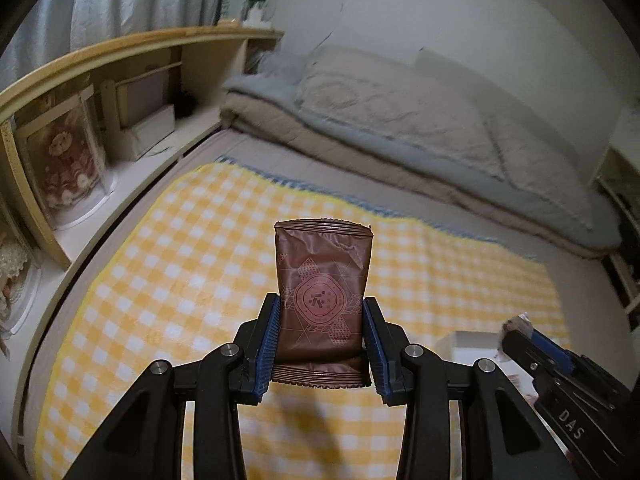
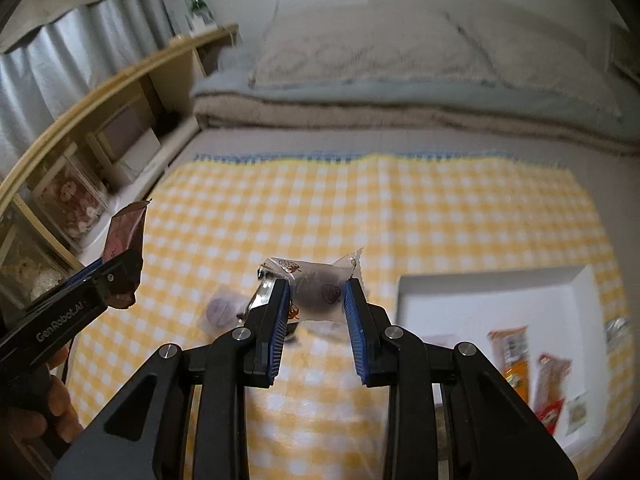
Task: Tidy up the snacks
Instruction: 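Carry both packets over the white tray and release them inside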
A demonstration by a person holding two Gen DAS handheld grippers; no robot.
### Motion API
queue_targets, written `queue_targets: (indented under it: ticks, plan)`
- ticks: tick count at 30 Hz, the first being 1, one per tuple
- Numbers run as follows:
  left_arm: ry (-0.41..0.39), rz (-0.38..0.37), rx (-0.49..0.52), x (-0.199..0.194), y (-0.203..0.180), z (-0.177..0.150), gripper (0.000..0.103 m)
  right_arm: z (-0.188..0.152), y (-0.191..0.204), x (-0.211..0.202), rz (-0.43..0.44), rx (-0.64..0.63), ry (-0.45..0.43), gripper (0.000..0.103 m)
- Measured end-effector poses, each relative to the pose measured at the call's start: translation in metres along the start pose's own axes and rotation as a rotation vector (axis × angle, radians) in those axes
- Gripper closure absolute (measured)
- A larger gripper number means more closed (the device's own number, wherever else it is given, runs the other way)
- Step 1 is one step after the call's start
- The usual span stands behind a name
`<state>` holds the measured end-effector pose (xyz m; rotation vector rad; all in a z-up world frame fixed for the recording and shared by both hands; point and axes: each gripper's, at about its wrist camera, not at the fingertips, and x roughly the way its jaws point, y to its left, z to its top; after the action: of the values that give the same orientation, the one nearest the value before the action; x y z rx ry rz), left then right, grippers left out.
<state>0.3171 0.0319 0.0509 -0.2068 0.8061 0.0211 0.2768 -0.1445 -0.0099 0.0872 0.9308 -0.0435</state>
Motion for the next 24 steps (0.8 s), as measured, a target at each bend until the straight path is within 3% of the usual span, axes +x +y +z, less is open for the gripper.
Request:
queue_targets:
  ticks: [10,20,24]
  plan:
    - [-0.020,-0.131,0.065,-0.015,-0.058,-0.011,0.064,0.001,-0.051,-0.038,-0.031,-0.009,-0.076,0.074]
    - [0.110,-0.251,0.108,0.026,-0.131,-0.037,0.064,-0.006,-0.127,-0.049,-0.116,0.073,-0.045,0.074]
    - [0.152,-0.262,0.146,0.046,-0.157,-0.048,0.064,-0.011,-0.161,-0.049,-0.148,0.120,-0.021,0.074]
